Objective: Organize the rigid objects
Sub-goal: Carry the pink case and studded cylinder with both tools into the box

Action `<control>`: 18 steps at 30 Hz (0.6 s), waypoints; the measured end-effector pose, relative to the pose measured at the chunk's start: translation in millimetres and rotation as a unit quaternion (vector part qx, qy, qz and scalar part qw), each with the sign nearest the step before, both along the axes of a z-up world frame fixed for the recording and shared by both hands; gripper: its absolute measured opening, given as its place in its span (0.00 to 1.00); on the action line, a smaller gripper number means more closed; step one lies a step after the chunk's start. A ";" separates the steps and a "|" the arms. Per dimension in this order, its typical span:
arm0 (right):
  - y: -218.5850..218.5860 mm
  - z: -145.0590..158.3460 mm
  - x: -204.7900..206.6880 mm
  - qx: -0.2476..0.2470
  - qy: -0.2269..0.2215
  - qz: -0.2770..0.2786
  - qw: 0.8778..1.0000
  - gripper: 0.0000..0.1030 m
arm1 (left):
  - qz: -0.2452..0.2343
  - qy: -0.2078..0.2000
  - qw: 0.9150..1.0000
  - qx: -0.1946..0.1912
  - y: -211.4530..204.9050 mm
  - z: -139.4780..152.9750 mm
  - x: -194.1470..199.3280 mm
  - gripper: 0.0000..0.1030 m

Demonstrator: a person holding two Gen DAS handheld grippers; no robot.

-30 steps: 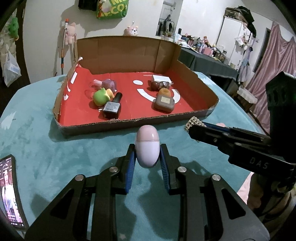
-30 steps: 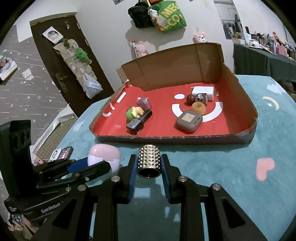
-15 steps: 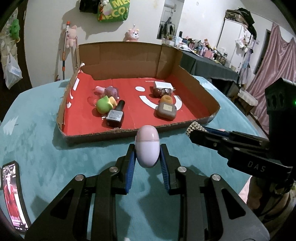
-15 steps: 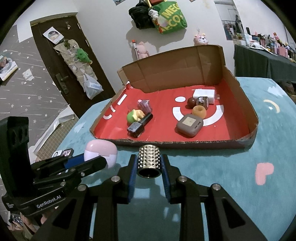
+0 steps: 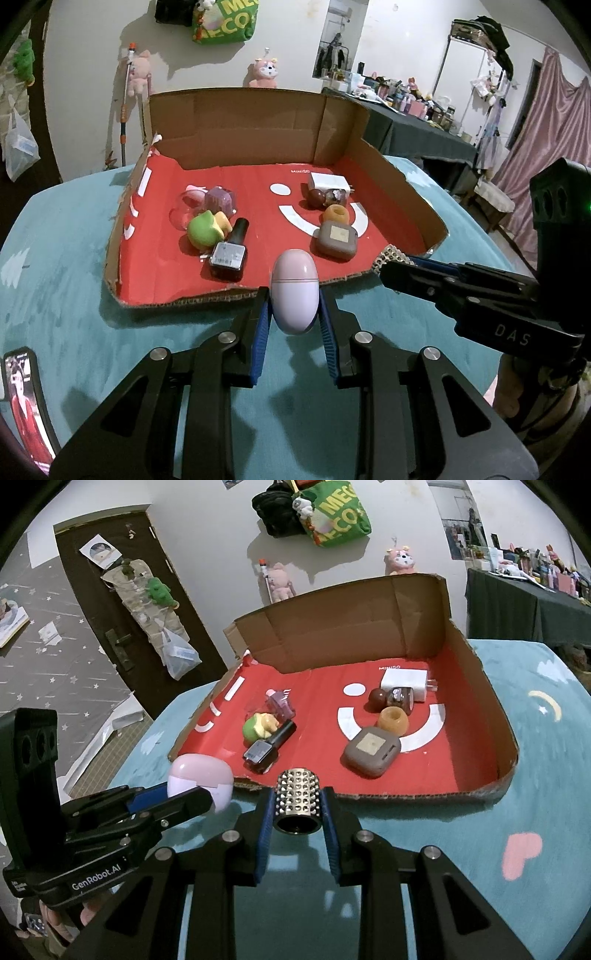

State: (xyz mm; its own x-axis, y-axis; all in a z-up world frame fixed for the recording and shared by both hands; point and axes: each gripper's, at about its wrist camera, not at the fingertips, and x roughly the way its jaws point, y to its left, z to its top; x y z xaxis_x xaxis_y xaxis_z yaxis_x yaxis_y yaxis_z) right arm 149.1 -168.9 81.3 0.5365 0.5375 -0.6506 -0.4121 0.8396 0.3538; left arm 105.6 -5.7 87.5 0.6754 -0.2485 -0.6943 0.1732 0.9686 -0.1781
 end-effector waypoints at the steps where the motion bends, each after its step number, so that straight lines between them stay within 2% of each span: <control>1: 0.0 0.0 2.5 -0.001 0.001 -0.001 1.000 0.27 | 0.000 0.001 1.000 0.000 0.0 0.4 3.3 0.24; 18: 8.3 -19.5 47.1 -0.022 0.024 -0.003 0.999 0.27 | -0.009 0.033 0.999 -0.005 3.3 -17.5 48.8 0.24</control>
State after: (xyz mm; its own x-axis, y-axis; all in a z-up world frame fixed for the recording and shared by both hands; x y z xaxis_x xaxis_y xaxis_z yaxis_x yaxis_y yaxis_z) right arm 196.2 -160.7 61.8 0.5064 0.5044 -0.6993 -0.3910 0.8572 0.3351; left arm 154.4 -2.4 70.0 0.6237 -0.2678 -0.7343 0.1787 0.9634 -0.1995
